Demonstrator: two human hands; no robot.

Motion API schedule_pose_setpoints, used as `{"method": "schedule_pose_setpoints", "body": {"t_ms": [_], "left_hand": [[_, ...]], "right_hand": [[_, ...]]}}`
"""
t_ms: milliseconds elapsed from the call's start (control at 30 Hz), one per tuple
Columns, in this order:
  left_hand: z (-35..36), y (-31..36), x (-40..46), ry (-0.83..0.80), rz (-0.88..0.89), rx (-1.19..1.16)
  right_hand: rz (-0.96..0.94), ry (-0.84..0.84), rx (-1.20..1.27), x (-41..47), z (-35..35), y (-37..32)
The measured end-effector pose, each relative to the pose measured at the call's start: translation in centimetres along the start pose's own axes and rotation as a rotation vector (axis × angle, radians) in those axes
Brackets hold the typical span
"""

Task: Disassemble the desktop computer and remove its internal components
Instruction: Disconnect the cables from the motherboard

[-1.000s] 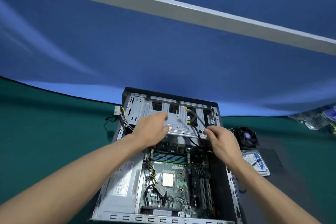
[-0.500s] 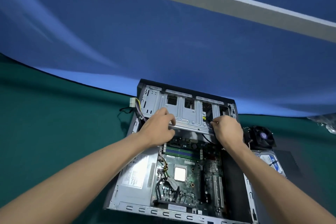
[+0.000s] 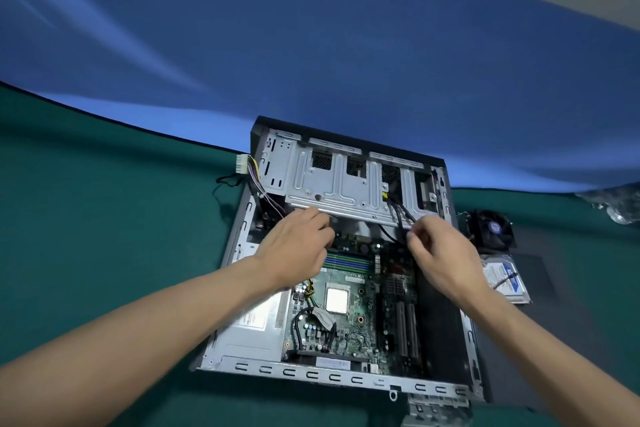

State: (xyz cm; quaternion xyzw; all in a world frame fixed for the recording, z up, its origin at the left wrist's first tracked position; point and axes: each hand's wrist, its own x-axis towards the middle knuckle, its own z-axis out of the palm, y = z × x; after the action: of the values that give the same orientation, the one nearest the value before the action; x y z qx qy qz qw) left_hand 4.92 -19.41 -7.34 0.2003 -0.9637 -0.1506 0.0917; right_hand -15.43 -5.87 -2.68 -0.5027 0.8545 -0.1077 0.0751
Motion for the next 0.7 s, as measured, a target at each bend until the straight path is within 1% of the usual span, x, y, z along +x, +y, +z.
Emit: {"method": "schedule_pose_setpoints", "body": {"t_ms": [100, 167, 233, 333, 367, 400, 500, 533, 633, 700], "left_hand": [[0.3, 0.5, 0.0, -0.13, -0.04, -0.036], [0.3, 0.8, 0.0, -0.184, -0.061, -0.014], [0.7, 0.9, -0.1, -0.218, -0.077, -0.005], [1.0, 1.1, -0.2, -0.24, -0.104, 0.016], [1.0, 1.0, -0.1, -0.244, -0.121, 0.018], [1.0, 0.9, 0.0, -0.247, -0.14, 0.018], [1.2, 0.5, 0.5, -0.253, -0.215, -0.012], [1.2, 0.5, 0.6, -0.255, -0.25, -0.033], [1.2, 0.5, 1.1, -0.268, -0.335, -0.071], [1.2, 0.6, 1.3, -0.264, -0.342, -0.046]], "right_hand": [[-0.033, -0.186, -0.114, -1.5, 0.8, 0.4], [-0.041, -0.238, -0.183, -2.3, 0.9, 1.1], [-0.042, -0.206, -0.17, -3.0, 0.6, 1.9], [-0.097, -0.073, -0.149, -4.0, 0.4, 2.6], [-0.082, -0.023, -0.126, -4.1, 0.4, 2.7], [-0.024, 0.014, -0.078, -4.2, 0.4, 3.0], [0.272, 0.1, 0.158, -4.3, 0.4, 4.7], [0.332, 0.116, 0.197, -4.4, 0.5, 5.3], [0.388, 0.111, 0.249, -5.3, 1.5, 6.2], [0.428, 0.134, 0.366, -5.9, 2.3, 5.9]]}}
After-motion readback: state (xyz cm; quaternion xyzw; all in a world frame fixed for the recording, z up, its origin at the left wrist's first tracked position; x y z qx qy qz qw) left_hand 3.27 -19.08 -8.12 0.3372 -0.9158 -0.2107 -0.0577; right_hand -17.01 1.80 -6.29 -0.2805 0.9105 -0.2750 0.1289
